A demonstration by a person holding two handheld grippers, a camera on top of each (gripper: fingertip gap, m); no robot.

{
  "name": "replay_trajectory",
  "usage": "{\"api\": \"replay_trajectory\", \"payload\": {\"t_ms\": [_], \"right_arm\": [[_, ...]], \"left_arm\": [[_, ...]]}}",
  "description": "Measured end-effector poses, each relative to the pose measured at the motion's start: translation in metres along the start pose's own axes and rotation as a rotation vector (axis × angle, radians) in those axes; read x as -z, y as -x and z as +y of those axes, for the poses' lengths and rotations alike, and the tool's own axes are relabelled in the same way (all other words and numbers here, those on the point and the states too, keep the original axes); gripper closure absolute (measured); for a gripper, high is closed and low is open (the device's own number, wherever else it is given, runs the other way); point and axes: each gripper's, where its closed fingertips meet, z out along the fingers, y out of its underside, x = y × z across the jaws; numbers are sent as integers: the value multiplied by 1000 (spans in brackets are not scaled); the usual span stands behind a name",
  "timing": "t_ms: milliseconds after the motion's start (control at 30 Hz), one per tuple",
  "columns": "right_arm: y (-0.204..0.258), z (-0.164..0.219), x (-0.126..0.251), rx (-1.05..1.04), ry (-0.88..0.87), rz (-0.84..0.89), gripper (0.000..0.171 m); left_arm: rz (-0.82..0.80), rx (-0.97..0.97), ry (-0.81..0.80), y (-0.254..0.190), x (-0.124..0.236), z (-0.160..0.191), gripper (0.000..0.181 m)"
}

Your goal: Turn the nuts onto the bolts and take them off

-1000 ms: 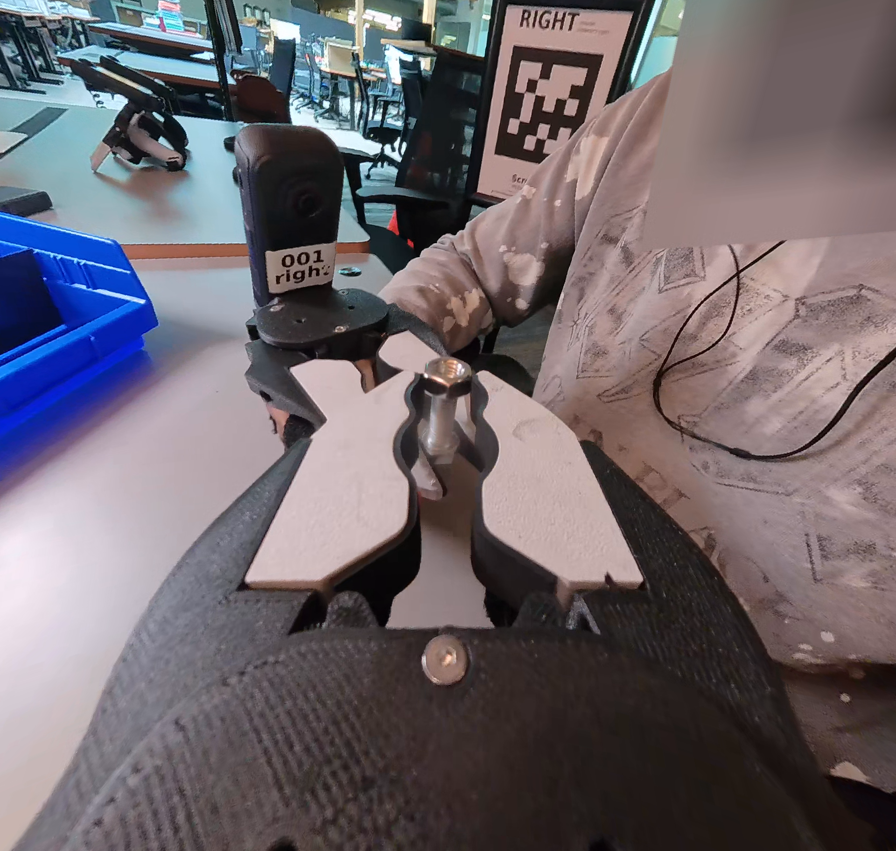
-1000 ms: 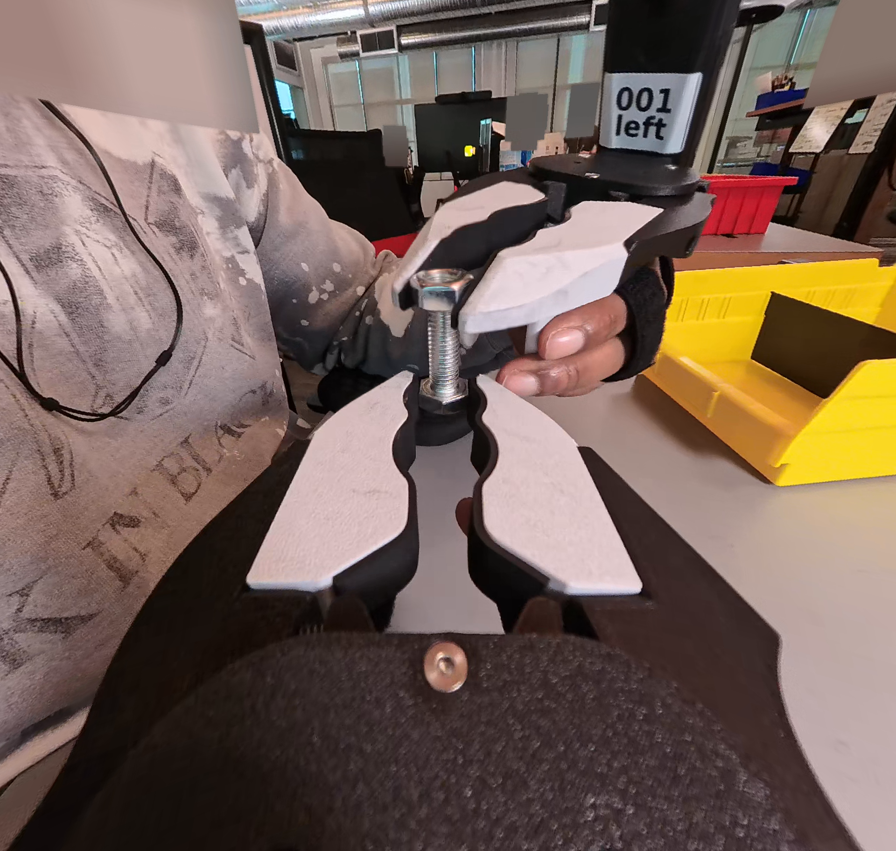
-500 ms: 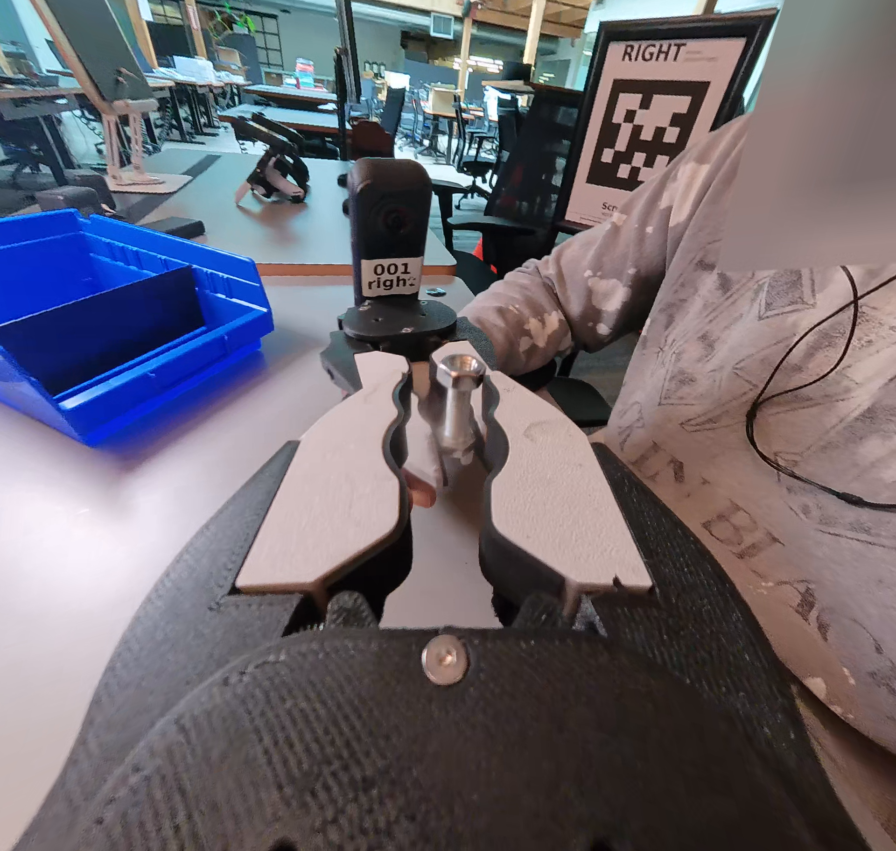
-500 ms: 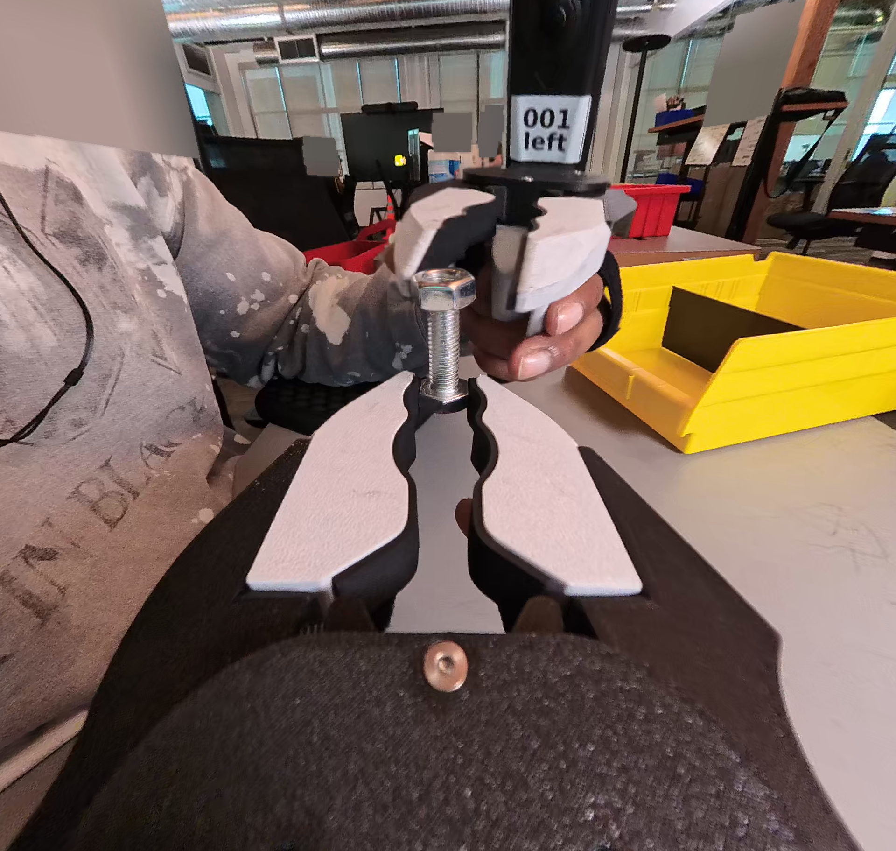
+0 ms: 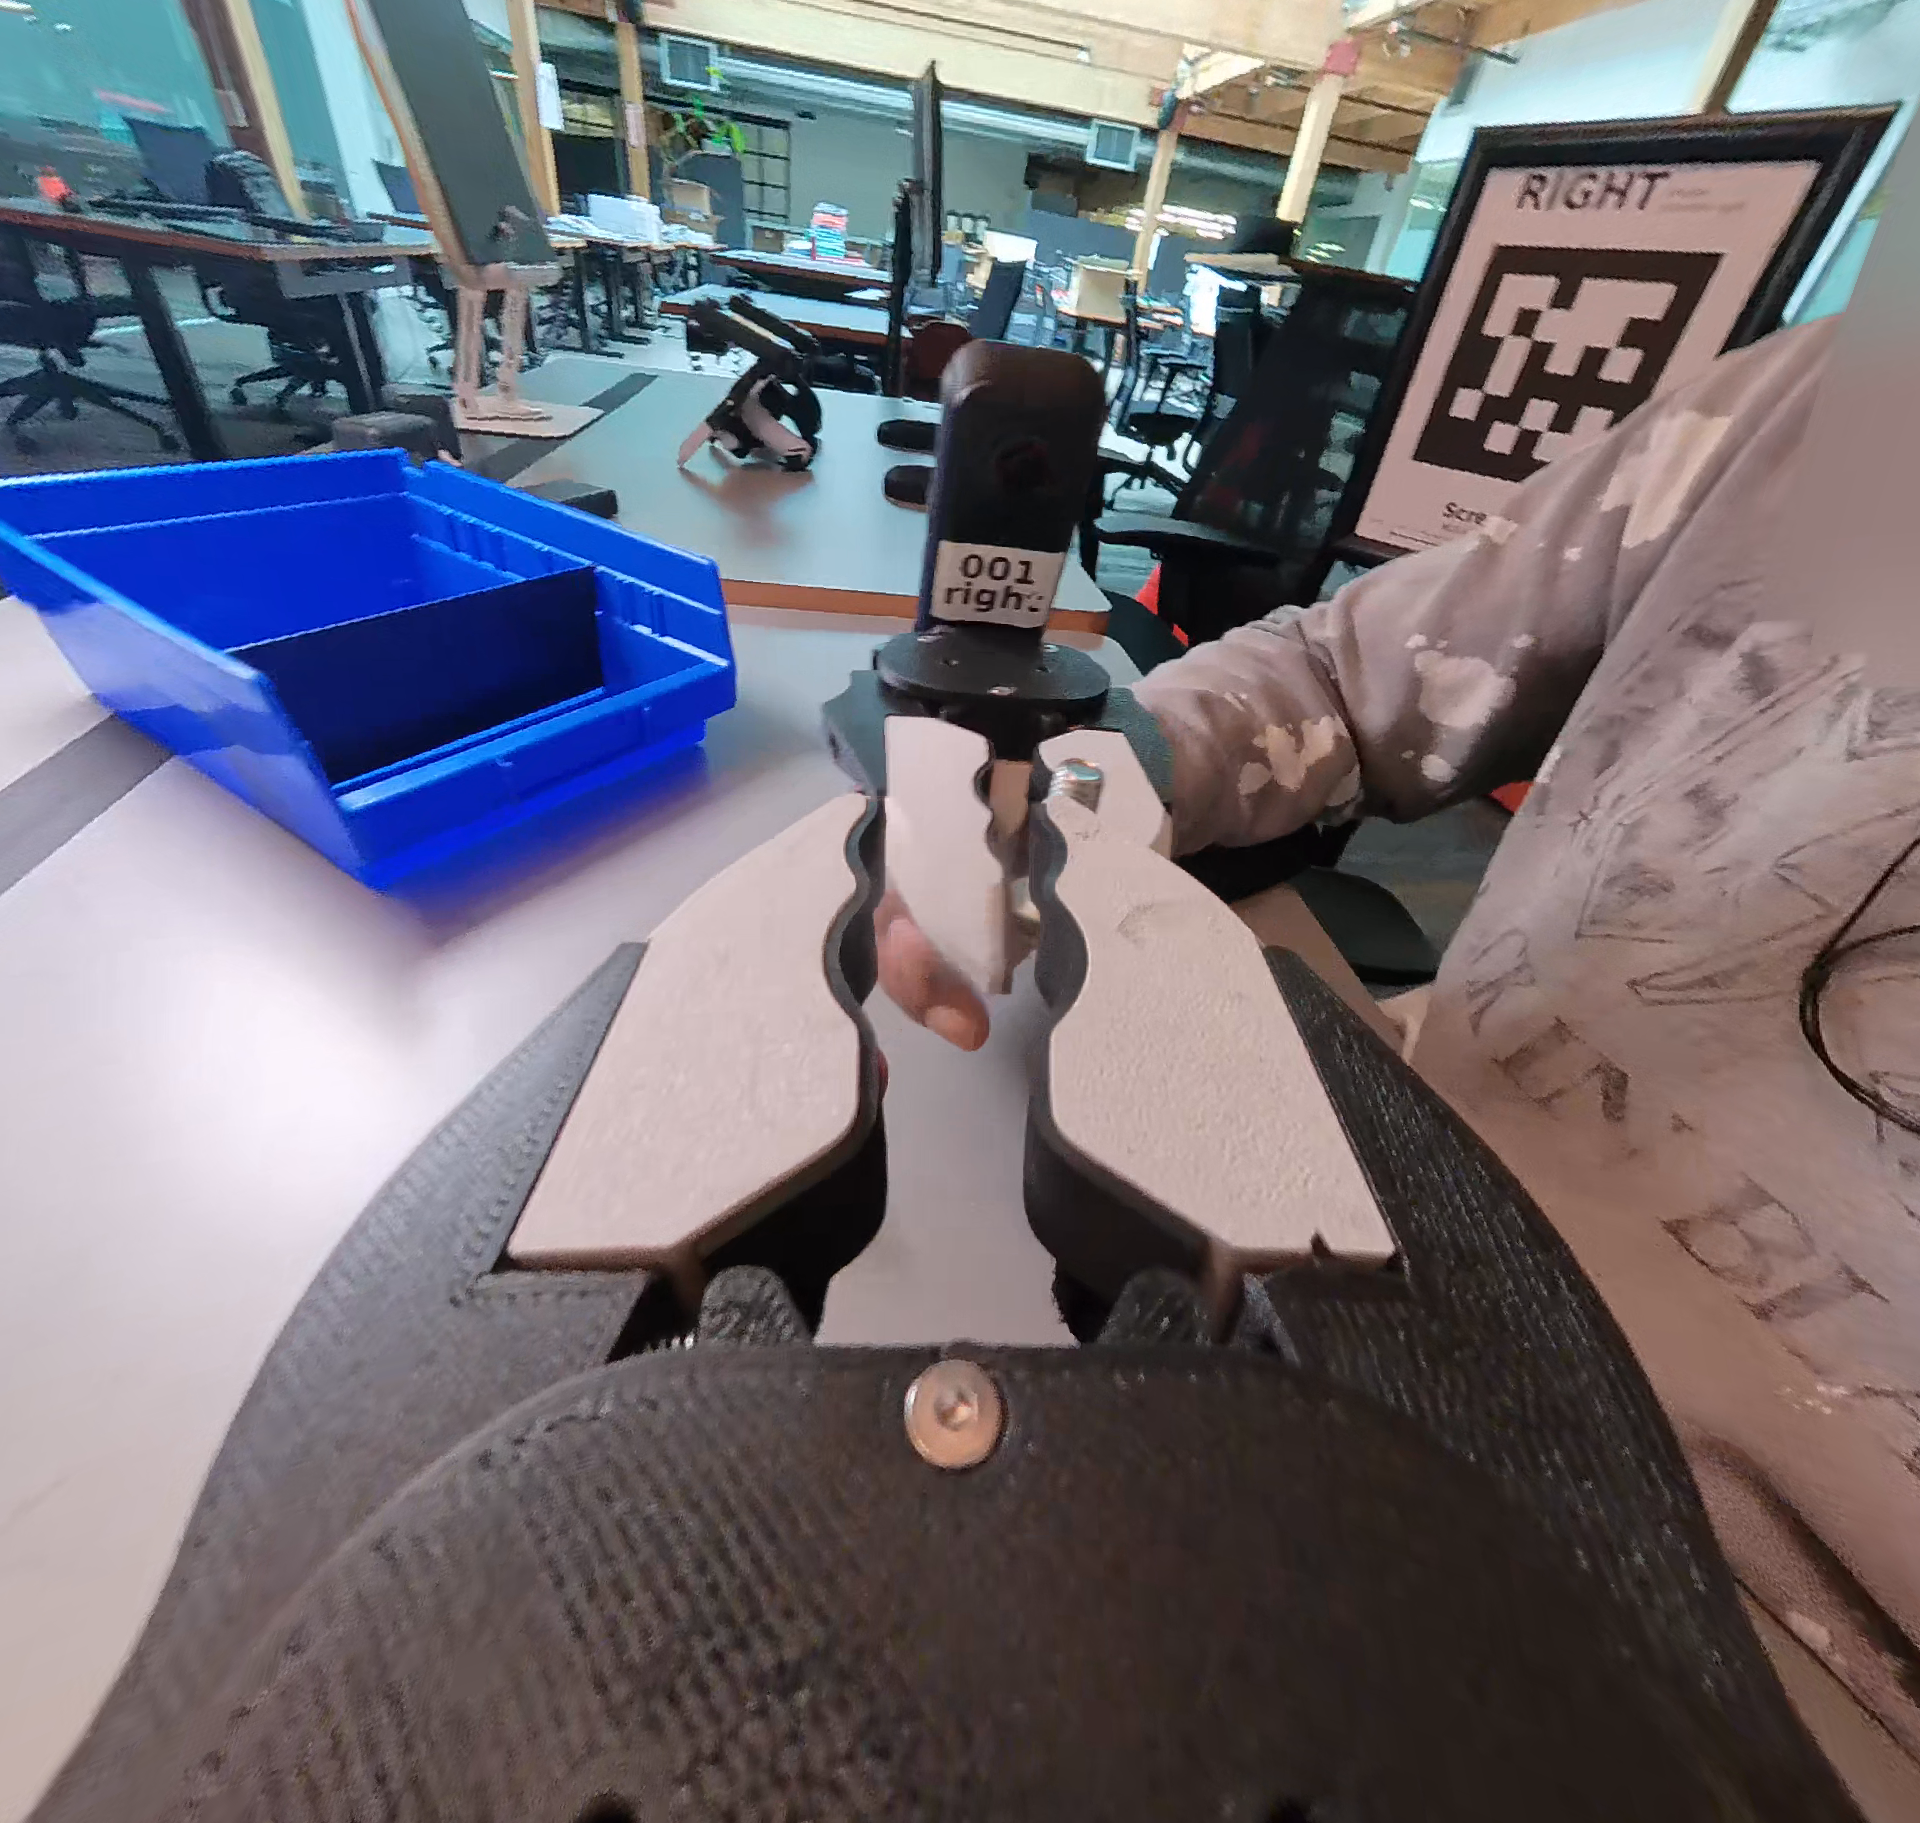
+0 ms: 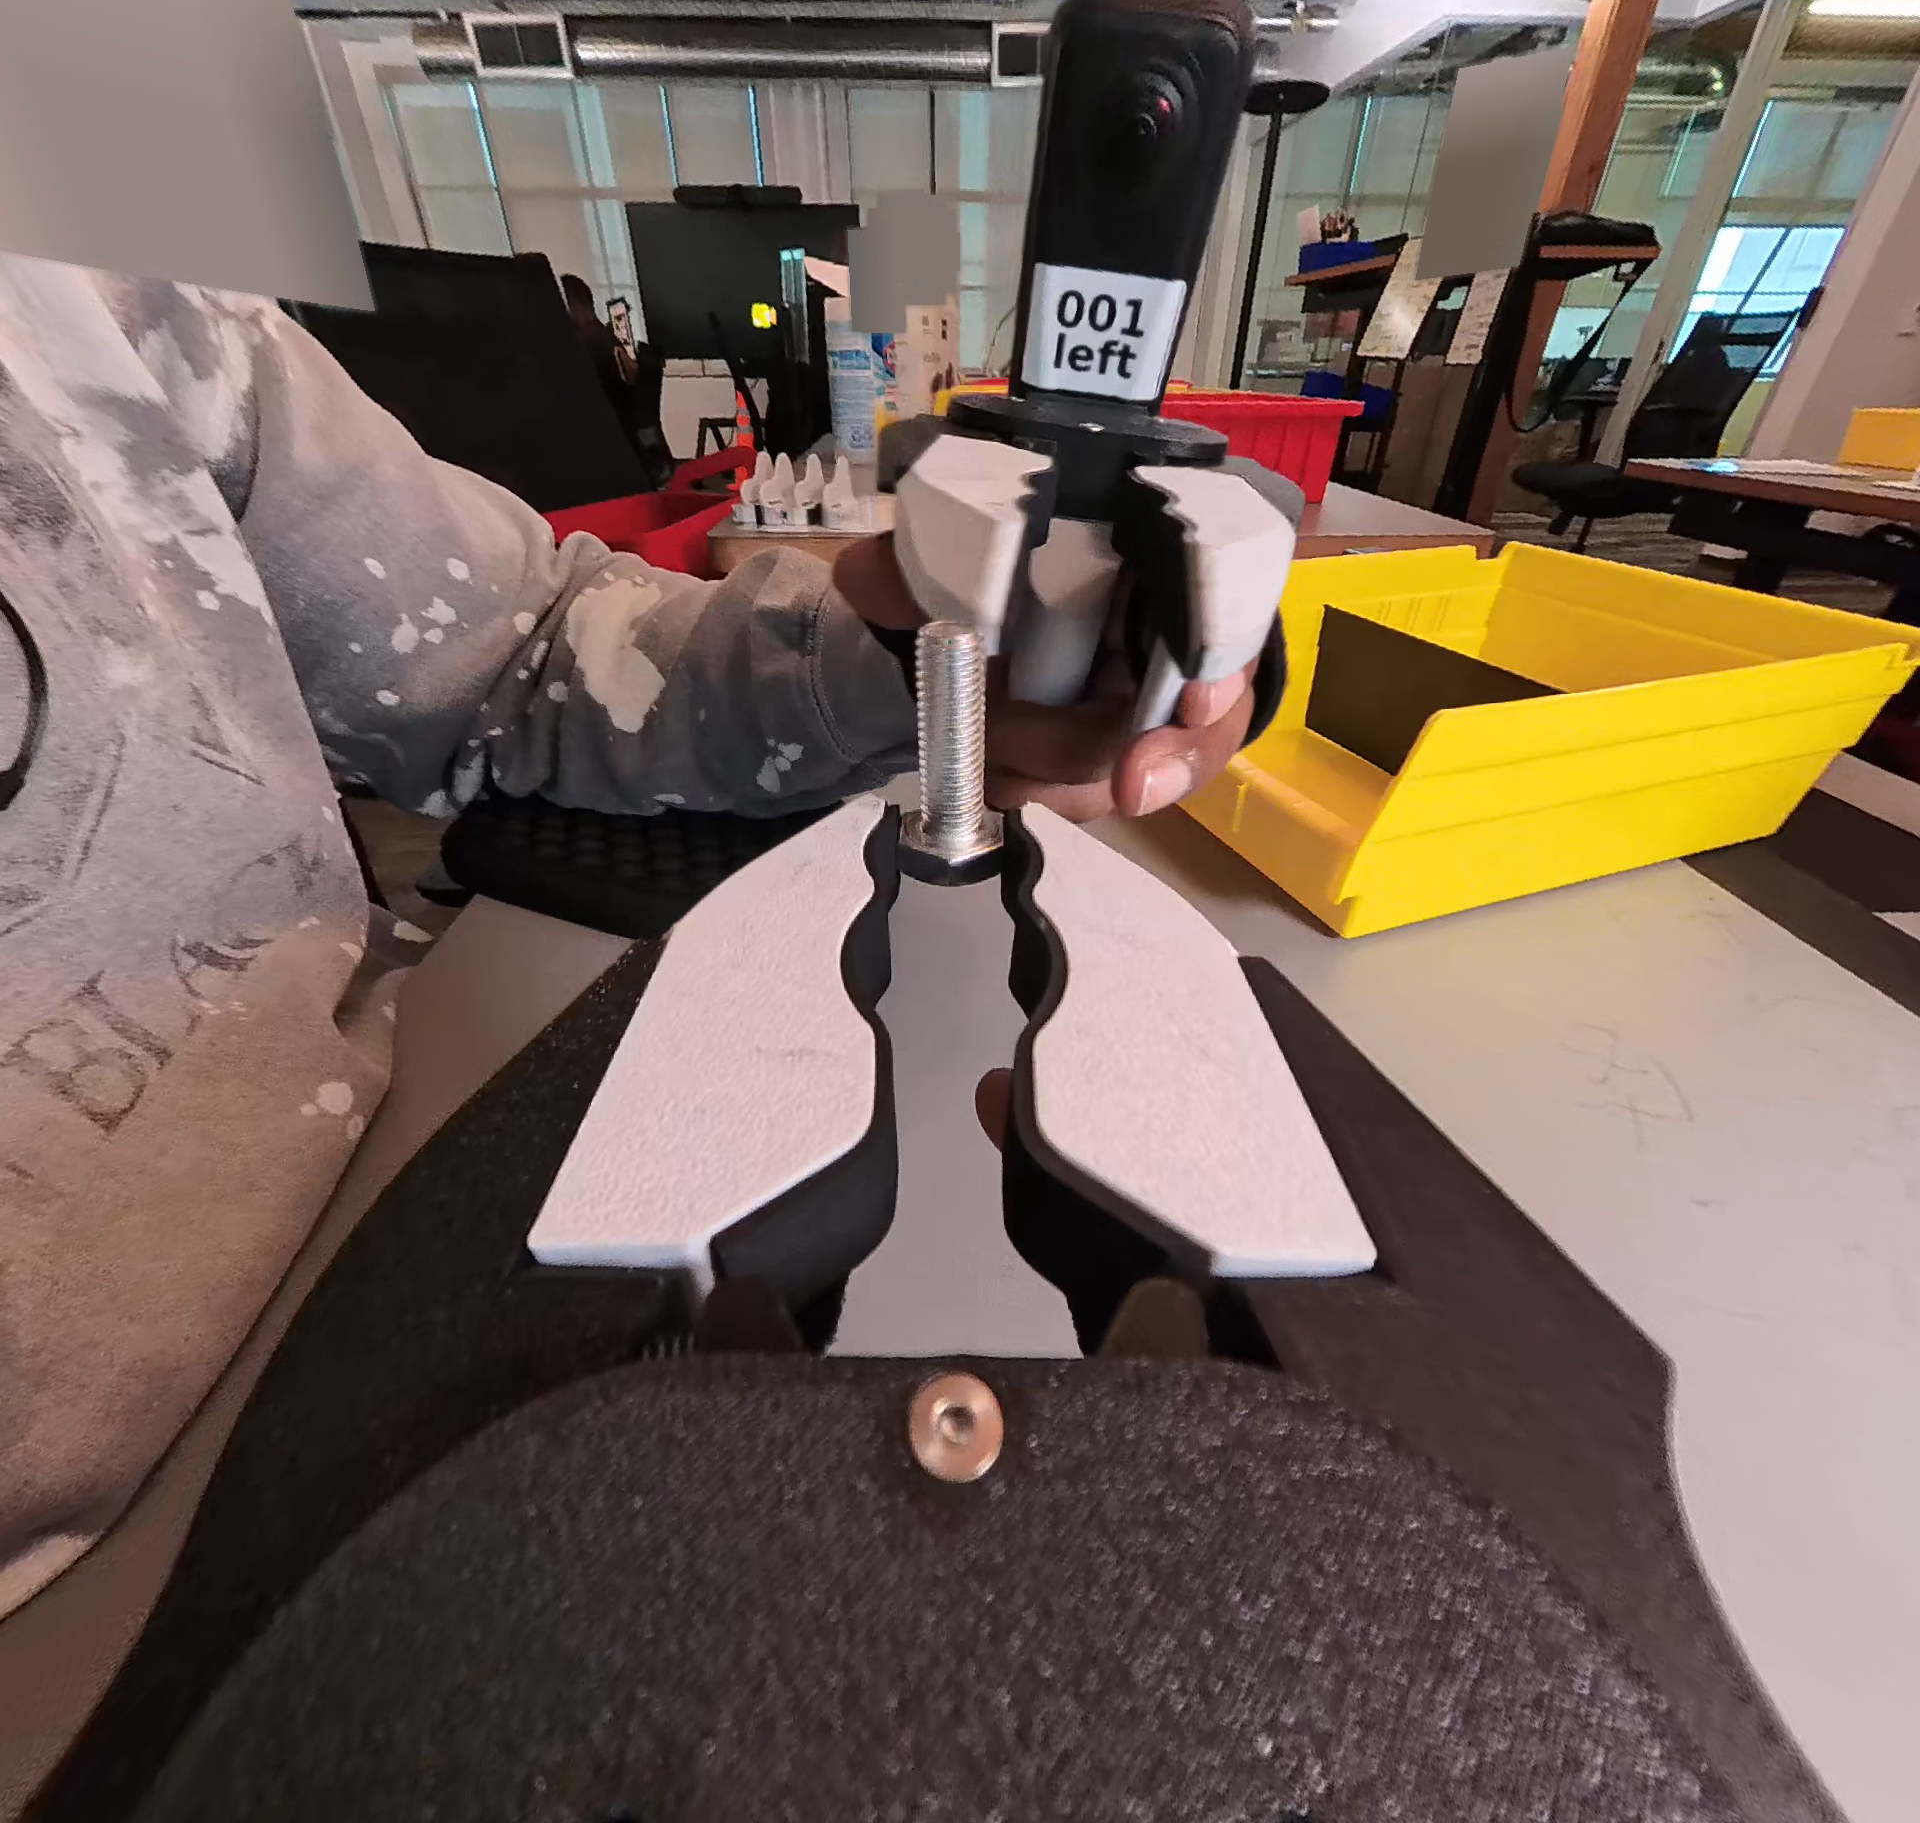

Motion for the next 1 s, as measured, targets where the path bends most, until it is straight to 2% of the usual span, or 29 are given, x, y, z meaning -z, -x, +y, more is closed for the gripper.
{"api": "replay_trajectory", "payload": {"t_ms": [300, 533, 767, 1000], "right_arm": [[-19, -17, 22, 22, -50, 57, 153], [-54, -34, 57, 39, -102, 219, 153], [-79, -38, 80, 30, -130, 346, 153], [-86, -33, 82, 21, -120, 385, 153]], "left_arm": [[-201, 61, -13, 44, 16, 8, 156], [-281, 78, 20, 60, 16, 21, 156], [-232, 48, 108, 49, 2, 37, 156], [-27, -26, 322, 3, -39, 85, 154]]}}
